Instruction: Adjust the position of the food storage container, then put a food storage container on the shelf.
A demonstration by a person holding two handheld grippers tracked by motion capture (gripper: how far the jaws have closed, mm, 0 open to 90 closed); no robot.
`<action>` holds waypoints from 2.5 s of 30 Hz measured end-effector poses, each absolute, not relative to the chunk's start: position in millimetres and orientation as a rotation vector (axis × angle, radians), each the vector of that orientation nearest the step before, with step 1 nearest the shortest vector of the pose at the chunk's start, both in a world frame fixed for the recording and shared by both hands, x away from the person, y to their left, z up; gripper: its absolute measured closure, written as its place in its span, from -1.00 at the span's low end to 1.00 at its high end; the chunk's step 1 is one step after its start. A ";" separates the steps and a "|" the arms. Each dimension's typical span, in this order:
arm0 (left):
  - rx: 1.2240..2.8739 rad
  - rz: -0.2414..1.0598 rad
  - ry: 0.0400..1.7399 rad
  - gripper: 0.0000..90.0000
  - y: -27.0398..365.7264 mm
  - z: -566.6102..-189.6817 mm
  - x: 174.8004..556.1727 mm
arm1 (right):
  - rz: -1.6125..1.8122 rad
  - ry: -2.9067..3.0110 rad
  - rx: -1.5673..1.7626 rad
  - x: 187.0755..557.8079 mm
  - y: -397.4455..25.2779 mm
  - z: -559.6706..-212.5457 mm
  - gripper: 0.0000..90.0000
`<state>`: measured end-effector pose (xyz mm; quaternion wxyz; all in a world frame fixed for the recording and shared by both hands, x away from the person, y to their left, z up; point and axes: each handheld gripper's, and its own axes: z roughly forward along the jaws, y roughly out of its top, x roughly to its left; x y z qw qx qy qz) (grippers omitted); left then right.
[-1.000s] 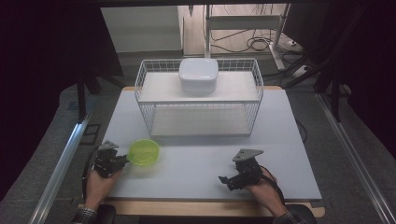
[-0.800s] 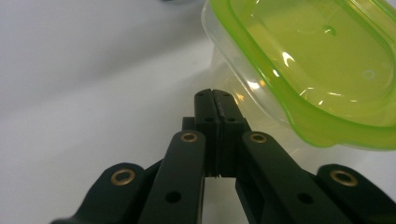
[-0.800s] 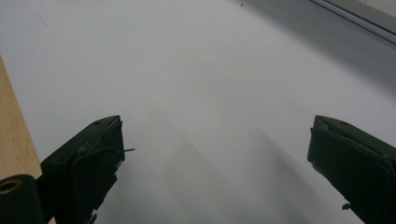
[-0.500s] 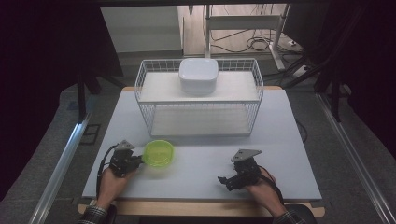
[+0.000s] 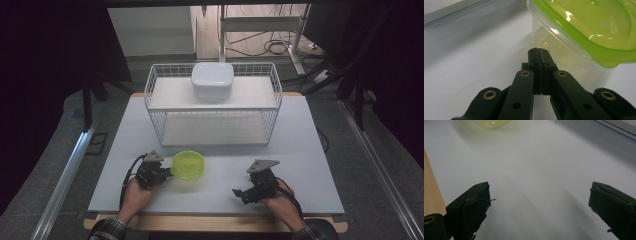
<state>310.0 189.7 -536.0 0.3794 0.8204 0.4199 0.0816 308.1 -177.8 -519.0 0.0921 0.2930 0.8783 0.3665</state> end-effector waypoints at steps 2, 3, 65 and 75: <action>2.118 0.202 1.048 1.00 183.2 -536.1 310.4 | 1.088 2.608 0.869 308.1 -177.9 -519.1 -0.91; 2.124 0.200 1.039 1.00 179.6 -536.0 310.4 | 1.087 2.608 0.869 308.2 -178.0 -519.0 -0.91; 2.022 0.402 0.945 -0.93 194.6 -517.3 246.0 | 1.147 2.573 0.874 310.7 -185.2 -514.4 -0.92; 2.037 0.379 0.936 -0.96 195.5 -522.2 248.6 | 1.193 2.482 0.939 316.7 -190.7 -509.8 -0.98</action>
